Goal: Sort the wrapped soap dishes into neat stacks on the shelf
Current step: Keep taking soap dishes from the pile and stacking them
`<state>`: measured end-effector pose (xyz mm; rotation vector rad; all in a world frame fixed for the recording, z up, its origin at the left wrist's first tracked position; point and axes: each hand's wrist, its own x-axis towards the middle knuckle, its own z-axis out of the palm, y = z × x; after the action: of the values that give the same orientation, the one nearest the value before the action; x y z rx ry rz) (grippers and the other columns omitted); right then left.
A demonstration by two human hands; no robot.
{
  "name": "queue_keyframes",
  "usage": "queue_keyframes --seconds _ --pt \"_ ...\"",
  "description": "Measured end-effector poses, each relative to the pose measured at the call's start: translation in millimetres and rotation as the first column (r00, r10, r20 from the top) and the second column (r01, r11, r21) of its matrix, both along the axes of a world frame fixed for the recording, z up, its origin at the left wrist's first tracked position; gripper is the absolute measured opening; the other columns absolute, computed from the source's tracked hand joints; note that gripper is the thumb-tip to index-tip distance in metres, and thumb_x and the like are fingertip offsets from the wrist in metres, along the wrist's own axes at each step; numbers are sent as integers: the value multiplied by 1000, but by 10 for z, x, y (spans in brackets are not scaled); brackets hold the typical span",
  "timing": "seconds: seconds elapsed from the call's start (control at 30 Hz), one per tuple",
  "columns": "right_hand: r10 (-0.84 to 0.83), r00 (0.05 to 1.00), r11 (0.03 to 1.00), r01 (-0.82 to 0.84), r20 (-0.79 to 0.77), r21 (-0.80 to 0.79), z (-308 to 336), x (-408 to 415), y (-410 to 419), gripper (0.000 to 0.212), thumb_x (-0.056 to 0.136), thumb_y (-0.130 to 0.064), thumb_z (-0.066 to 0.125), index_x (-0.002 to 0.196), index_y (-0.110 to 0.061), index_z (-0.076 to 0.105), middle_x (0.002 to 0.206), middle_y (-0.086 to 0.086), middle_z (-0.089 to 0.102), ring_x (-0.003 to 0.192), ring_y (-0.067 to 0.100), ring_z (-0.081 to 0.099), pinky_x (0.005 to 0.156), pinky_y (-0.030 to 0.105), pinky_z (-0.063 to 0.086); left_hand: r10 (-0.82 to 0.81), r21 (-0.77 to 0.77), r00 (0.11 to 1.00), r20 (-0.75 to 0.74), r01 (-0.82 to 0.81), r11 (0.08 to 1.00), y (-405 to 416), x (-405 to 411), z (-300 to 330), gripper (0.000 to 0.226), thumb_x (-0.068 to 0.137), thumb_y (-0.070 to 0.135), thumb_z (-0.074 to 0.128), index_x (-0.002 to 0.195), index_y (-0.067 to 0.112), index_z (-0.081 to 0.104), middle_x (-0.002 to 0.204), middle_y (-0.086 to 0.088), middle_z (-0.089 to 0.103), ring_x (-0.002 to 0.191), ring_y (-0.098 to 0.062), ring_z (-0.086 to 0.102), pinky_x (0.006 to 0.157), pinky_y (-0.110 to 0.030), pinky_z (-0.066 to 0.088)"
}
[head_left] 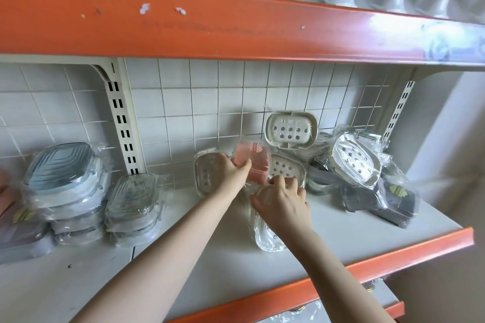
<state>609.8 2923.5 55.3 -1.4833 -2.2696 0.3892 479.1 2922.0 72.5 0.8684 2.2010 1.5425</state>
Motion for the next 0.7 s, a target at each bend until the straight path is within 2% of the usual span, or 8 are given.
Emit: queue_keyframes --seconds 0.13,0.2,0.27,0.3,0.37,0.5,0.57,0.7 --pt "7 999 1000 -7 -37 5 -18 -1 -56 52 81 -56 53 118 -20 44 117 5 39 117 32 38 89 42 42 -18 27 991 131 14 1000 31 62 29 20 78 27 63 74 12 50 68 -4 55 64 -22 57 55 -24 38" --pt "9 998 1000 -8 -58 21 -45 19 -73 51 82 -55 53 119 -20 45 117 5 39 115 31 38 89 41 42 -36 95 973 228 15 995 14 49 40 19 77 21 63 67 13 48 63 -3 53 59 -20 55 52 -25 42" --pt "17 995 998 -11 -101 55 -75 54 -88 53 82 -54 55 123 -22 46 120 5 40 117 30 38 91 41 42 -68 175 947 314 13 985 -4 5 39 12 75 17 63 77 9 55 71 -10 59 65 -25 61 56 -35 53" --pt "25 992 997 -16 -123 71 -90 69 -96 55 82 -54 57 126 -23 47 122 5 40 117 30 38 92 40 42 -80 200 938 337 12 980 -31 -8 46 16 75 16 62 87 7 57 80 -14 61 68 -27 63 56 -37 54" --pt "40 986 996 -27 -162 84 -128 90 -104 59 81 -52 60 131 -24 47 125 7 42 118 32 39 95 40 40 -76 221 940 332 1 975 -101 -46 39 27 76 18 59 100 7 56 92 -15 62 71 -26 63 55 -38 55" --pt "92 955 987 -49 -283 155 -199 120 -112 58 77 -51 64 125 -19 55 120 15 51 109 37 47 96 39 35 -121 300 959 255 41 953 -349 -111 66 15 67 24 52 78 16 59 74 -9 60 57 -22 62 56 -37 50" --pt "105 934 985 -50 -340 167 -212 135 -138 55 77 -48 68 121 -17 58 116 15 52 106 36 48 96 39 36 -146 313 955 258 61 948 -514 -142 85 22 66 25 49 82 17 60 71 -6 60 54 -20 60 54 -33 46" --pt "121 885 979 -32 -449 201 -231 132 -194 66 71 -62 51 122 -20 59 111 11 51 101 32 49 94 38 39 -125 336 940 318 11 942 -843 -241 61 23 67 27 50 88 24 55 75 -1 60 62 -16 58 56 -27 41"
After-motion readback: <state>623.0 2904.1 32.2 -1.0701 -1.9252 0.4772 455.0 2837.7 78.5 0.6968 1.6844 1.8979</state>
